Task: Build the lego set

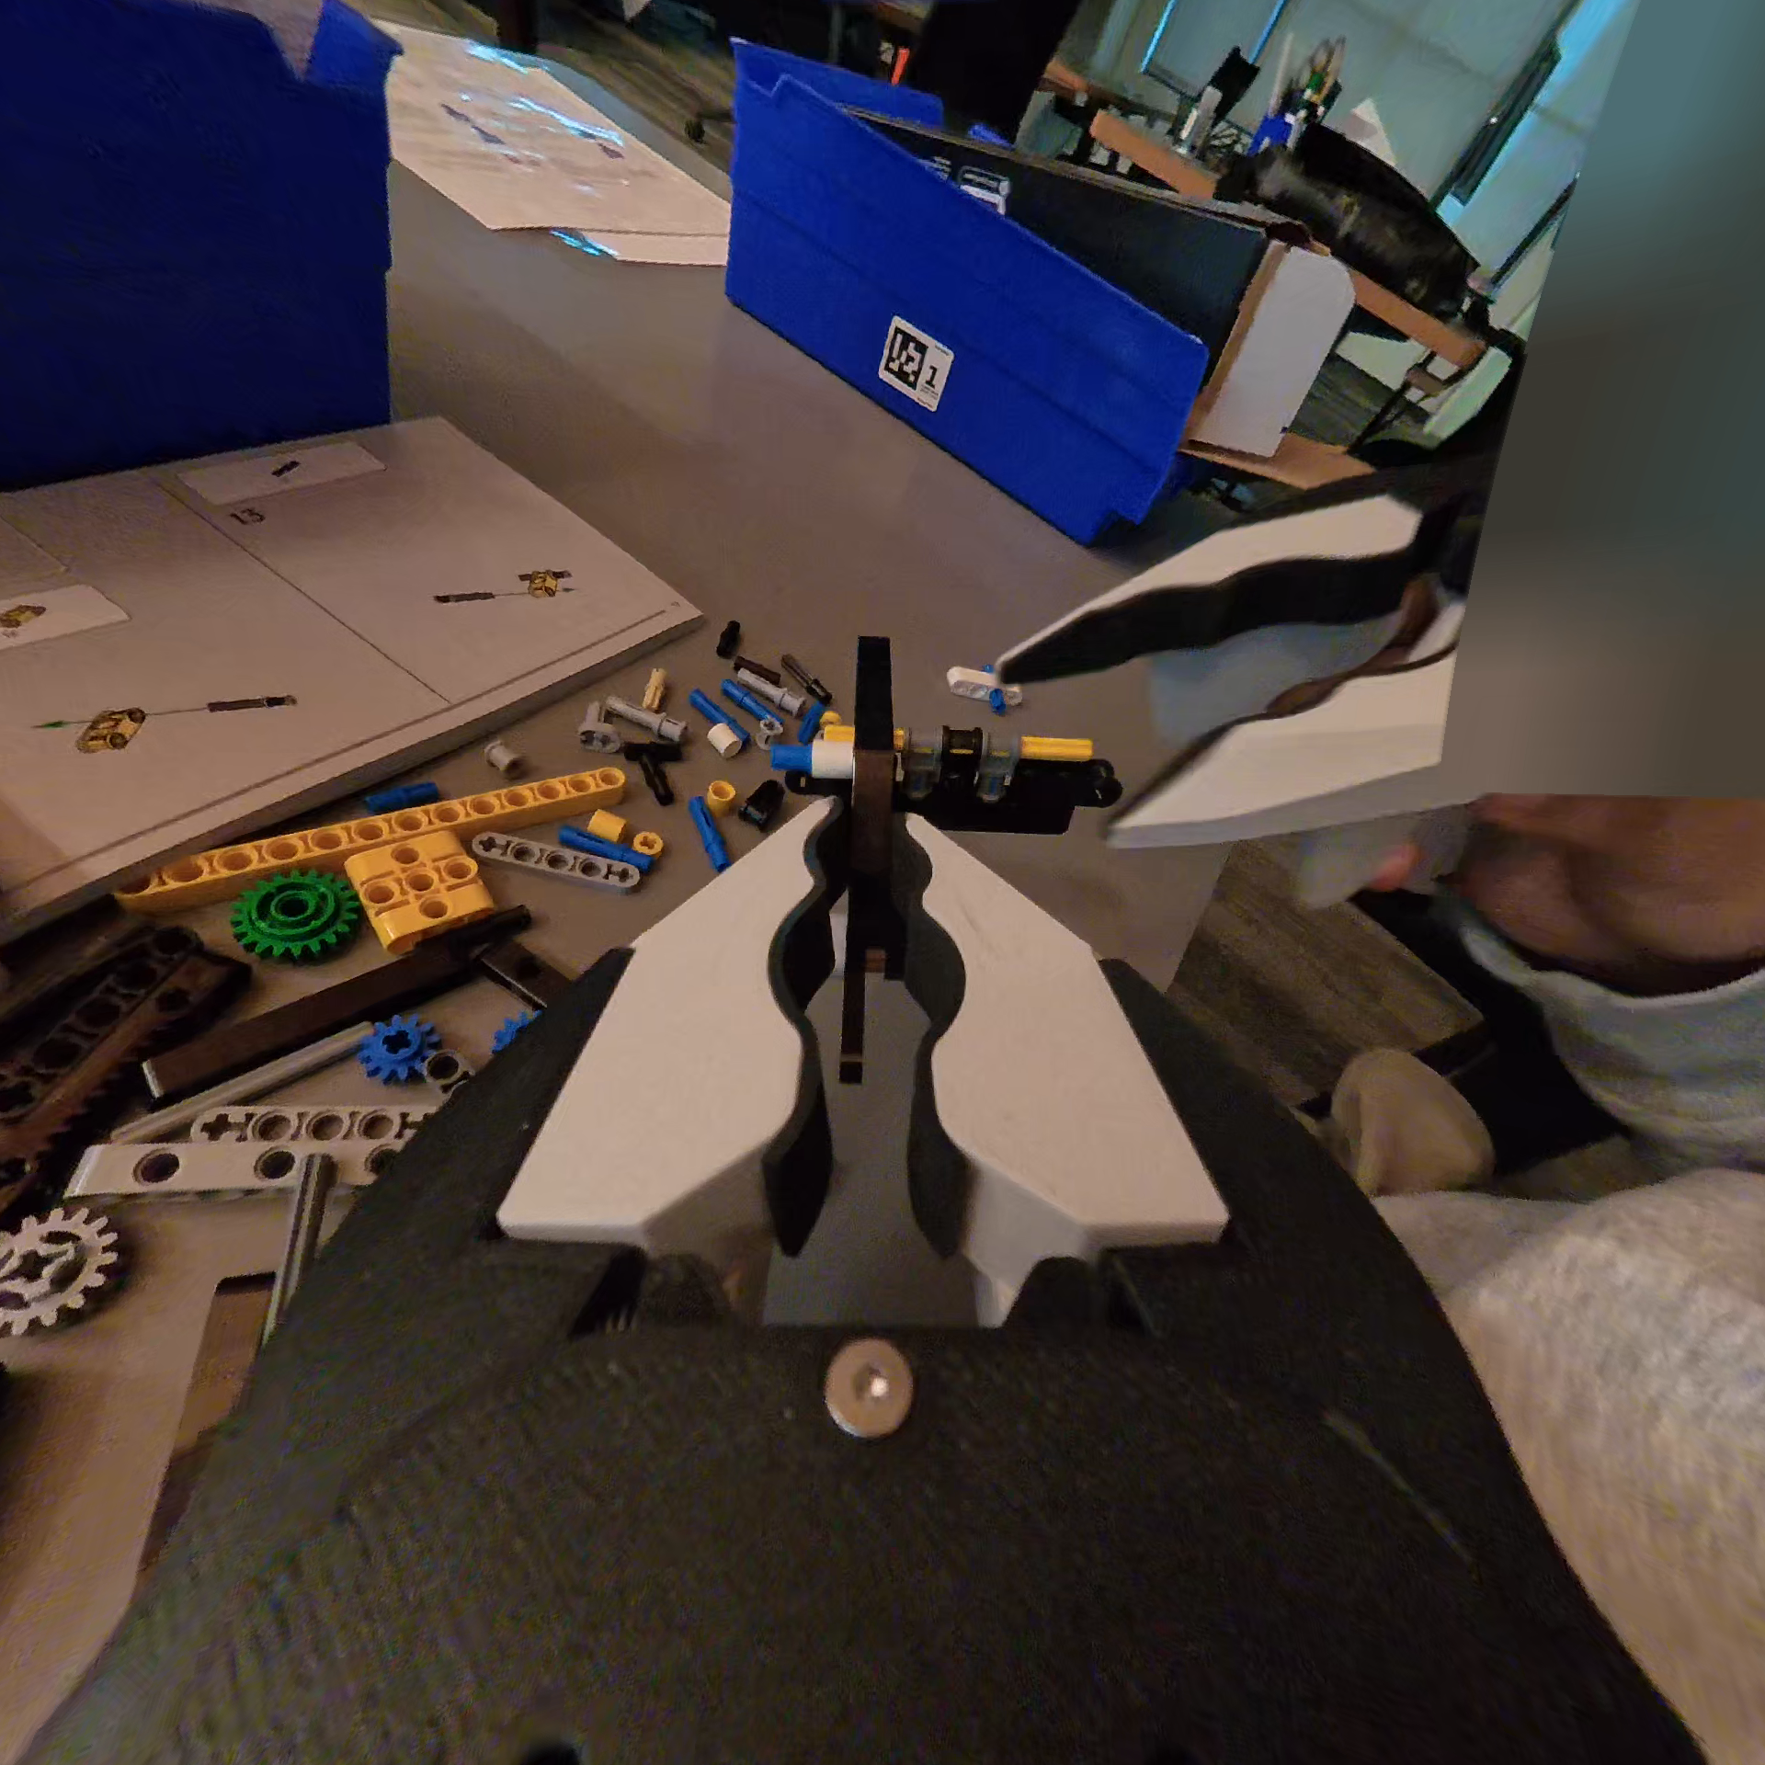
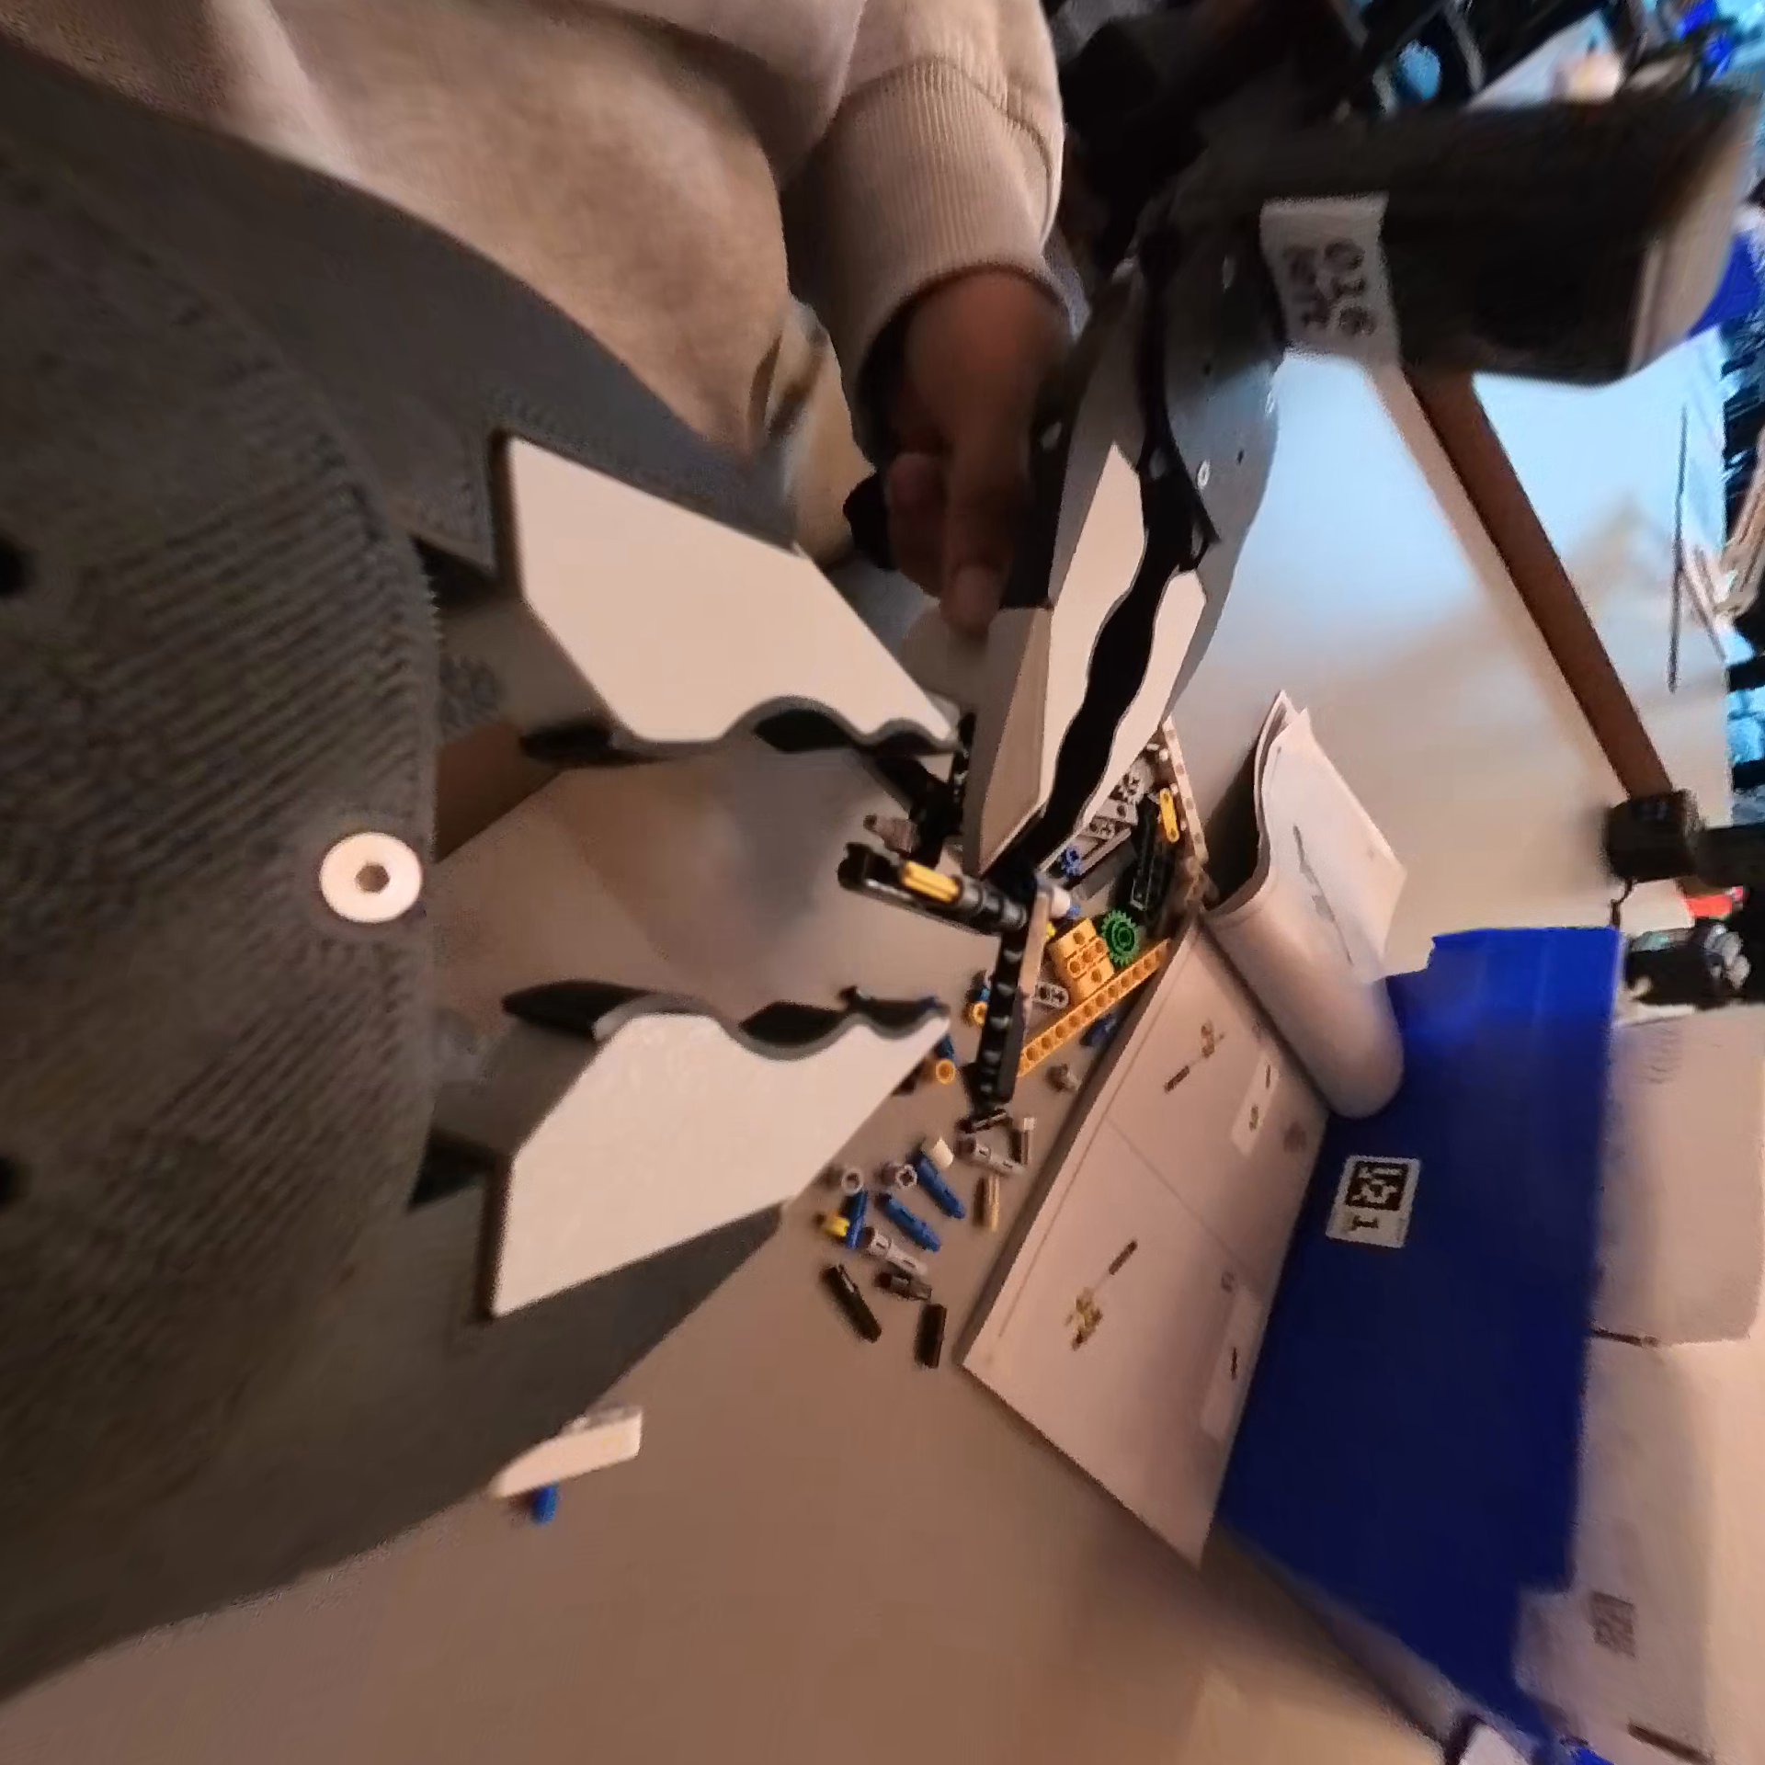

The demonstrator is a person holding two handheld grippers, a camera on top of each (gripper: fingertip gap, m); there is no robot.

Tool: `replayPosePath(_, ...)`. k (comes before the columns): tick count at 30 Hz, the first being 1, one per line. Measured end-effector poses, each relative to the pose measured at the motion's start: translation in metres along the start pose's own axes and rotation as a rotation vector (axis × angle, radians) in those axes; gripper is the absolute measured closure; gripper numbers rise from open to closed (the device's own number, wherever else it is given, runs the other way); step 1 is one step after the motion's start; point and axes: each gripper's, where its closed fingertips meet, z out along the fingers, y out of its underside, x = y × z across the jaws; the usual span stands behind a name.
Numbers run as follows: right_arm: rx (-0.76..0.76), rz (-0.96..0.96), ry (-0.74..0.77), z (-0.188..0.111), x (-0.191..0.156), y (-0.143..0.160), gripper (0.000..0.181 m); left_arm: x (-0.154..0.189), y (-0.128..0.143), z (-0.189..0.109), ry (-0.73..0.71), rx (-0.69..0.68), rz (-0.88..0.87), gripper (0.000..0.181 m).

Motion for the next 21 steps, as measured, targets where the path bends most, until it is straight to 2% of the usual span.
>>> replayPosePath(1,-0.012,0.004,0.007,0.005,0.001,0.004,0.139,0.001,0.000,0.000,0.003,0.003,0.000,0.175)
replayPosePath(4,-0.010,0.038,-0.024,0.010,-0.002,0.008,0.169,-0.001,-0.001,0.000,-0.005,0.011,-0.037,0.175)
replayPosePath(5,-0.007,0.046,-0.021,0.010,-0.001,0.008,0.171,-0.004,-0.001,-0.001,-0.018,0.018,-0.058,0.175)
replayPosePath(9,0.007,0.020,0.006,0.000,0.003,0.004,0.176,-0.020,-0.003,-0.005,-0.070,0.051,-0.142,0.176)
replayPosePath(15,-0.013,0.028,0.058,-0.016,0.023,0.012,0.176,-0.024,-0.010,-0.010,-0.012,0.113,-0.270,0.176)
replayPosePath(17,-0.054,0.082,0.026,-0.018,0.028,0.026,0.176,-0.025,-0.014,-0.012,0.029,0.145,-0.342,0.175)
replayPosePath(21,-0.111,0.220,-0.125,-0.013,0.012,0.053,0.176,-0.029,-0.016,-0.015,0.050,0.173,-0.386,0.176)
